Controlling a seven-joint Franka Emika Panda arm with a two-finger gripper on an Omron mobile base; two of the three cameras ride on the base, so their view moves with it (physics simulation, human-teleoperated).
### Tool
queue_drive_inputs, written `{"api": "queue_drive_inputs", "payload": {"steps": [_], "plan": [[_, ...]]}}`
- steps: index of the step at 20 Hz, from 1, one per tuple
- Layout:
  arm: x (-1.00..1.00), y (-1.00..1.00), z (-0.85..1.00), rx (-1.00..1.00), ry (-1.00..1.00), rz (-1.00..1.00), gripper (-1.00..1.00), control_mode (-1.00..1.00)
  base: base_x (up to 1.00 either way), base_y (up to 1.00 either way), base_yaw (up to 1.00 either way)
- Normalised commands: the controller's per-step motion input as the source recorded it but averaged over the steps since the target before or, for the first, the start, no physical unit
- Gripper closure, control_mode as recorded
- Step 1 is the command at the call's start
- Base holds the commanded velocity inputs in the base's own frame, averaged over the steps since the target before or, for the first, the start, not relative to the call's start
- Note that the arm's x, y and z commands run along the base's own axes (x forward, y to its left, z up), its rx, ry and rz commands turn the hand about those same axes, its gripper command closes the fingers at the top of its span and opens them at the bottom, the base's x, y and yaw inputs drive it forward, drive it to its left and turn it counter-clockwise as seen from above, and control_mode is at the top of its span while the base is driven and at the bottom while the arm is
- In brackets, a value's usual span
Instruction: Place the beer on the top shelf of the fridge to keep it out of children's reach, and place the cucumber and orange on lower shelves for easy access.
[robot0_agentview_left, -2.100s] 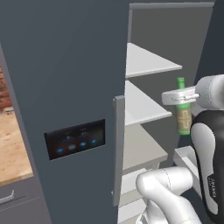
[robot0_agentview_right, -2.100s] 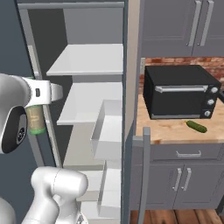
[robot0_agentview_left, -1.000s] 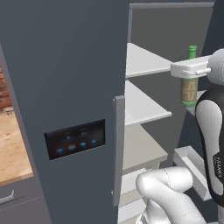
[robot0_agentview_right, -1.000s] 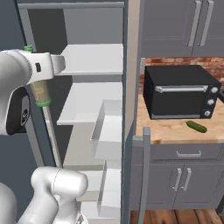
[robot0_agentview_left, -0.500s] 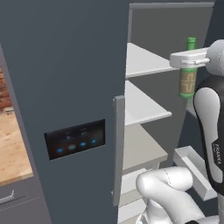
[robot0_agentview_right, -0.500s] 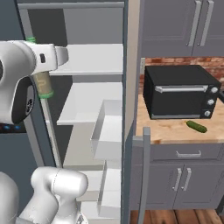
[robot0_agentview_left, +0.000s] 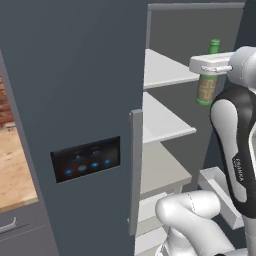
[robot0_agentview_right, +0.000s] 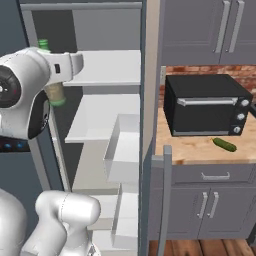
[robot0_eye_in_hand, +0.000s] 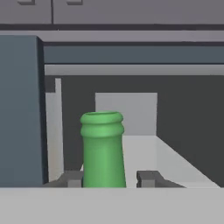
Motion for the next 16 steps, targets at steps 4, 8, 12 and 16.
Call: {"api": "queue_drive_inputs", "payload": {"steps": [4,8,12,16], "plan": [[0.32,0.00,0.00,0.08,0.00,0.00,1.00,-1.00,0.00,0.00,0.00],[0.34,-0.05,0.00,0.08,0.00,0.00,1.00,-1.00,0.00,0.00,0.00],[0.28,-0.12,0.00,0.08,0.00,0.00,1.00,-1.00,0.00,0.00,0.00],[0.24,-0.08,0.00,0.06,0.00,0.00,1.00,-1.00,0.00,0.00,0.00]]}}
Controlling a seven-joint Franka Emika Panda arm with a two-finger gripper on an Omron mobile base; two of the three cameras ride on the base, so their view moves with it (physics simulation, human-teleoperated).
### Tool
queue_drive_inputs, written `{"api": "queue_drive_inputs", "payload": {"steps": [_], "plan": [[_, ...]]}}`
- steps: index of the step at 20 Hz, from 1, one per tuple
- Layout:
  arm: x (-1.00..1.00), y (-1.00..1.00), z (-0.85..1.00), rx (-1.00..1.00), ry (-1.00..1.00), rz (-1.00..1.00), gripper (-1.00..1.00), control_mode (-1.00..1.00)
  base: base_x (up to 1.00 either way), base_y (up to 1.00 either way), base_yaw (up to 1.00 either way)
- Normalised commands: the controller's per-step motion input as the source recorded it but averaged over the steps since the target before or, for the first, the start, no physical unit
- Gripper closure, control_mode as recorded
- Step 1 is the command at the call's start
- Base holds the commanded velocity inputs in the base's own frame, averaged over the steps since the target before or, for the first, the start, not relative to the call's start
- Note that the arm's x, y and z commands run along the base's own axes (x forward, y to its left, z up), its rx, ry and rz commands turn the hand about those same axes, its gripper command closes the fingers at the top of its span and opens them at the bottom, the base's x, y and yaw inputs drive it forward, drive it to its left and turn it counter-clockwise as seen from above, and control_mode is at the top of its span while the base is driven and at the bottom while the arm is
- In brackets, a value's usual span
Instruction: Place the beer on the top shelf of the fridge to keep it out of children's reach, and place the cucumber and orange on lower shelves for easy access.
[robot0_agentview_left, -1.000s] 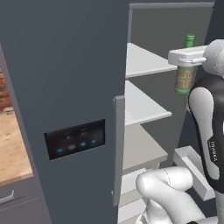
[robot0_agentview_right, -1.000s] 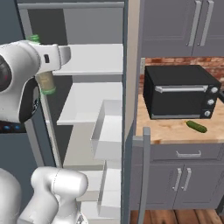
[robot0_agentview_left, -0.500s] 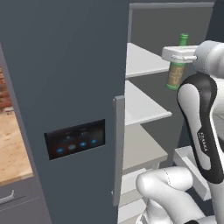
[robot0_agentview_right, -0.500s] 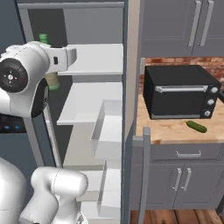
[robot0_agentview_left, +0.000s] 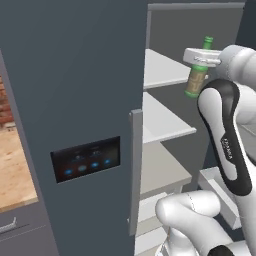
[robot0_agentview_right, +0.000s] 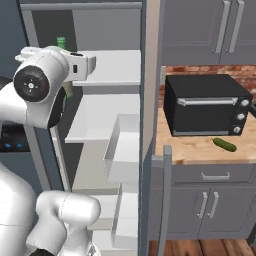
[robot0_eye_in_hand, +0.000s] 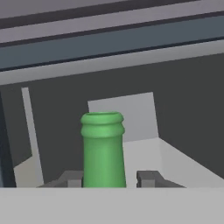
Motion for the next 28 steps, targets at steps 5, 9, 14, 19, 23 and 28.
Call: {"api": "queue_drive_inputs", "payload": {"steps": [5,9,14,19,23,28], "plan": [[0.27,-0.07,0.00,0.01,0.00,0.00,1.00,-1.00,0.00,0.00,0.00],[0.30,-0.07,0.01,0.00,0.00,0.00,1.00,-1.00,0.00,0.00,0.00],[0.27,-0.13,0.01,0.00,0.00,0.00,1.00,-1.00,0.00,0.00,0.00],[0.29,-0.08,0.03,0.00,0.00,0.00,1.00,-1.00,0.00,0.00,0.00],[0.32,-0.02,0.04,0.00,0.00,0.00,1.00,-1.00,0.00,0.00,0.00],[0.35,0.00,0.00,0.00,0.00,0.00,1.00,-1.00,0.00,0.00,0.00]]}}
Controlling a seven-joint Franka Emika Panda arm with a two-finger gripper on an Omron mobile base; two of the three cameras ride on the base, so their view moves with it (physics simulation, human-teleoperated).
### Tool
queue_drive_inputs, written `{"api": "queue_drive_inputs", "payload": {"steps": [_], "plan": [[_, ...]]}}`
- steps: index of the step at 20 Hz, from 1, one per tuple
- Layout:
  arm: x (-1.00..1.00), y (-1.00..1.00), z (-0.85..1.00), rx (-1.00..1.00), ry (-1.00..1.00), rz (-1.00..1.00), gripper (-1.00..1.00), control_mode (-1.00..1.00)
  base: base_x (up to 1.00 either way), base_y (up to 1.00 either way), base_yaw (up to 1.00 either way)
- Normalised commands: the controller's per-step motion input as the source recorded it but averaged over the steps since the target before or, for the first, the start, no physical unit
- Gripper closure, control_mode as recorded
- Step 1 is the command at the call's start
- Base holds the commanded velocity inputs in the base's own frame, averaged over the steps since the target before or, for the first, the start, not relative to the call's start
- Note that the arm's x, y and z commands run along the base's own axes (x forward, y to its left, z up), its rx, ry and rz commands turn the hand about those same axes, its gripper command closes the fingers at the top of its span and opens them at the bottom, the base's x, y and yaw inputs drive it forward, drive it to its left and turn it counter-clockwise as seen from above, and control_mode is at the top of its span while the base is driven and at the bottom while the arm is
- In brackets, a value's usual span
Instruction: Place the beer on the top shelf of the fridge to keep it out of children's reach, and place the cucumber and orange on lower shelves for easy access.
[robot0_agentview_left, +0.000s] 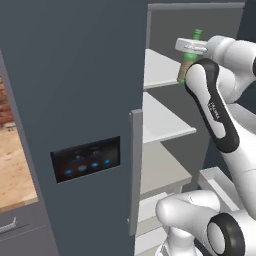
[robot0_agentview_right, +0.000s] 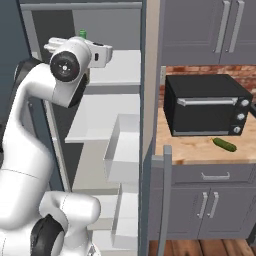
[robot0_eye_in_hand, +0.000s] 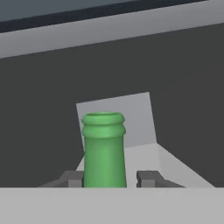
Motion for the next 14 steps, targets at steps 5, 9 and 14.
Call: {"api": "queue_drive_inputs", "payload": {"steps": [5,9,14], "plan": [[0.33,-0.02,0.00,0.00,0.00,0.00,1.00,-1.00,0.00,0.00,0.00],[0.36,-0.03,0.00,0.00,0.00,0.00,1.00,-1.00,0.00,0.00,0.00],[0.37,-0.04,0.00,0.00,0.01,0.00,1.00,-1.00,0.00,0.00,0.00]]}}
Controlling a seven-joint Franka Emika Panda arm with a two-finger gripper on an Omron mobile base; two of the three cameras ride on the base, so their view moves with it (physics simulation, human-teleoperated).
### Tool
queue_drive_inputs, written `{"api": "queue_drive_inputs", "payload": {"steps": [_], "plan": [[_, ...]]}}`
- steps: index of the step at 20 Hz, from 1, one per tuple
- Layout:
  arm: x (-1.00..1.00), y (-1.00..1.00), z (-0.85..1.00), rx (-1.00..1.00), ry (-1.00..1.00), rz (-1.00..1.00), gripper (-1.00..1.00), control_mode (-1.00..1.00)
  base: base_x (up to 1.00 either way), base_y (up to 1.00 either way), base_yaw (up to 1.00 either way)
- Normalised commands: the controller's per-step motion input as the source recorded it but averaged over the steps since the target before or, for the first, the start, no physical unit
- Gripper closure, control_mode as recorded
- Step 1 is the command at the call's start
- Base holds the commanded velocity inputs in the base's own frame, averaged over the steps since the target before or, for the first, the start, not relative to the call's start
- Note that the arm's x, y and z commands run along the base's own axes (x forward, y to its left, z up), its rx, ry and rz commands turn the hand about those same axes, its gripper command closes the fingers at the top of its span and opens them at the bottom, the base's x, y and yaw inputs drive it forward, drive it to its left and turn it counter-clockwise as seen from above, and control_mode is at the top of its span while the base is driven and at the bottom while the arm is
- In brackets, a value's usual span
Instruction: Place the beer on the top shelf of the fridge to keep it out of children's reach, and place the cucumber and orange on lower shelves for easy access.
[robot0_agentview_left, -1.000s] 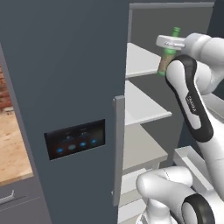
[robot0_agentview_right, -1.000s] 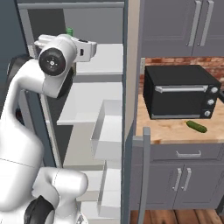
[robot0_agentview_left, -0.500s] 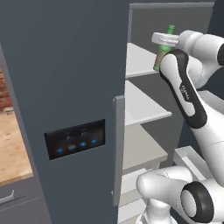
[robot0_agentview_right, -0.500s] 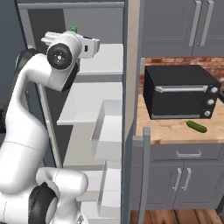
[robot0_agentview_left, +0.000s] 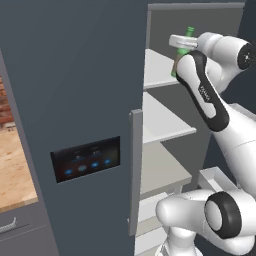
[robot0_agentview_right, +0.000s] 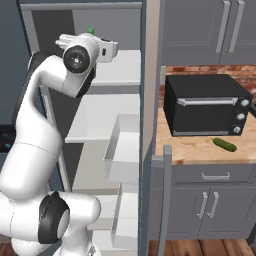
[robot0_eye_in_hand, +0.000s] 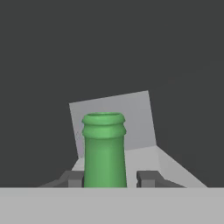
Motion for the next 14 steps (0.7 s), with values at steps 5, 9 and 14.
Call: {"api": "queue_drive_inputs", "payload": {"steps": [5,9,14], "plan": [[0.36,-0.08,-0.05,-0.03,0.02,0.00,1.00,-1.00,0.00,0.00,0.00],[0.32,-0.14,-0.09,-0.04,0.01,0.00,1.00,-1.00,0.00,0.00,0.00],[0.29,-0.12,-0.14,-0.03,0.00,0.01,1.00,-1.00,0.00,0.00,0.00]]}}
